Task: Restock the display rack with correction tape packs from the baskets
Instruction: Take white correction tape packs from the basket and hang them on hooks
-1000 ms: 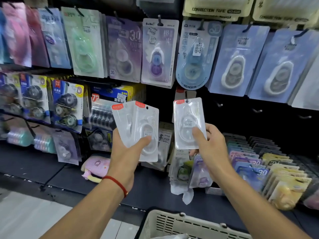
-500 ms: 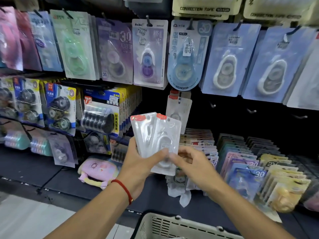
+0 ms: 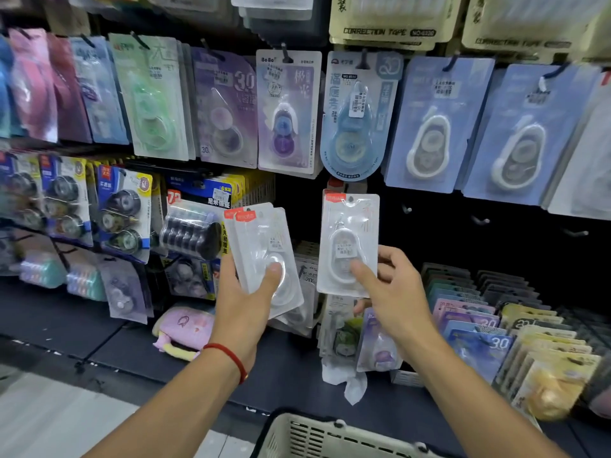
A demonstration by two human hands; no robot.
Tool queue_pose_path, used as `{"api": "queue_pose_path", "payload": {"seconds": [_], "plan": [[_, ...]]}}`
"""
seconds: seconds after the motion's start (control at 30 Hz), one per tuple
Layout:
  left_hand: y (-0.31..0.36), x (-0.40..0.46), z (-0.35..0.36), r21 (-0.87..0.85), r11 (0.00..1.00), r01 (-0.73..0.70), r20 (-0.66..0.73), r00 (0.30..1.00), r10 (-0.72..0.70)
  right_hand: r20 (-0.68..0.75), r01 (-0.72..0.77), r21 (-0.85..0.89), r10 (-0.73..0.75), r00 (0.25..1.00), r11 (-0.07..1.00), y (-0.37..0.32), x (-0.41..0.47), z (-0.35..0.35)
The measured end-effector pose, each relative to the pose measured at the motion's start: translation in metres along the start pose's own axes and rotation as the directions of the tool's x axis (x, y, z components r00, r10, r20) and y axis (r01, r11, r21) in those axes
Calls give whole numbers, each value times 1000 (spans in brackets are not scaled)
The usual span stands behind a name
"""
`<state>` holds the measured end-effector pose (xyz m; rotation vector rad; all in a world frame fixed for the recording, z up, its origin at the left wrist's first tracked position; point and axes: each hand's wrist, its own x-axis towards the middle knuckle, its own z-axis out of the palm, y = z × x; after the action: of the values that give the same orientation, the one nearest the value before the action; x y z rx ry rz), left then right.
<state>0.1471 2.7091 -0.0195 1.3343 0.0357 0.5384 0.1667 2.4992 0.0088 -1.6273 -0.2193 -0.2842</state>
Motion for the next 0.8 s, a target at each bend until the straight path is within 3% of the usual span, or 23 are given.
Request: {"api": "queue_pose_path", "payload": {"seconds": [0.4,0.47,0.53,0.63,0.7,0.8], "plan": [[12,-2,-1,13,997,-75,-35,997,76,-62,92,3,-92,994,996,4,-2,7],[12,-2,1,27,995,-92,-54,994,94,-65,34,-16,-35,997,999,5,0,7],[11,-3,1,59,993,-106,-67,992,110,-46,-107,-172,100,994,979,8,2,5],[6,-4,0,98,986,-133,-26,990,137,7,-205,-522,245,970,828,20,1,1],[1,-6,3,82,990,-114,40,993,111,110,-181,-470,261,959,864,21,-4,3],[-3,-12,11,75,994,-83,139,988,72,252,-124,-235,184,950,964,14,-11,13]]}}
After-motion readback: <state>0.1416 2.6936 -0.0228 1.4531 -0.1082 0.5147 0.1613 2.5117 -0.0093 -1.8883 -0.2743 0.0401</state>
